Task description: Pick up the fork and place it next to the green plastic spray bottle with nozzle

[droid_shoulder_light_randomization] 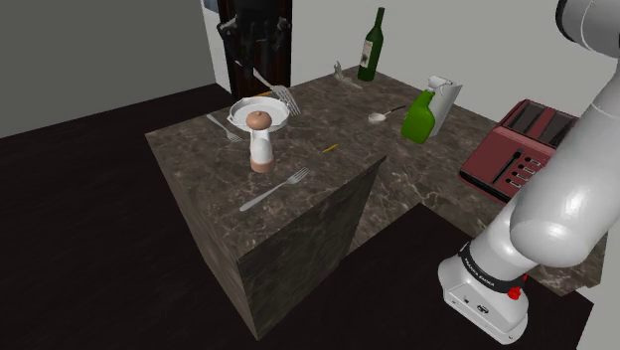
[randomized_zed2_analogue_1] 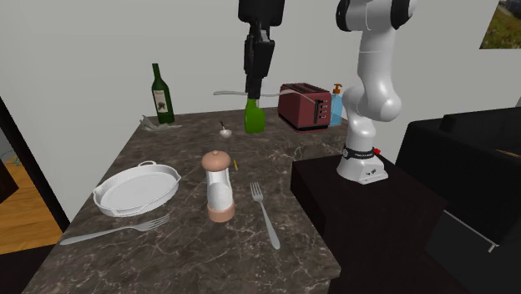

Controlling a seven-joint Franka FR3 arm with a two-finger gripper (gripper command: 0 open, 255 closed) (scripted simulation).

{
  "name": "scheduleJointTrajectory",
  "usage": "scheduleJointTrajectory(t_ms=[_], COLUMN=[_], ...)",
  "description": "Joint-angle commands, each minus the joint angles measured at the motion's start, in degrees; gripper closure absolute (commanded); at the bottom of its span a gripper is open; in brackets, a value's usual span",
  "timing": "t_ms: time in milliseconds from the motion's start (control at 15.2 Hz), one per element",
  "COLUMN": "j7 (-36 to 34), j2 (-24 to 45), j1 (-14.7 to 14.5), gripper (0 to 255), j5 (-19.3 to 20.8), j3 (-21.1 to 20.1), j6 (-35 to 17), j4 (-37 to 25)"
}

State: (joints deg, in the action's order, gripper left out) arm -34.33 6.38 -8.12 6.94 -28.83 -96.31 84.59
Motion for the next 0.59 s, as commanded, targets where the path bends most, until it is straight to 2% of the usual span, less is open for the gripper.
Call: scheduleJointTrajectory(t_ms=[0,528], j7=[2.93,15.76], j2=[-3.59,-16.66], j1=[1.98,7.43], gripper=[255,255], j5=[-2.14,-8.58], j3=[1.03,7.92], j6=[-0.80,-3.38], j4=[3.73,17.79])
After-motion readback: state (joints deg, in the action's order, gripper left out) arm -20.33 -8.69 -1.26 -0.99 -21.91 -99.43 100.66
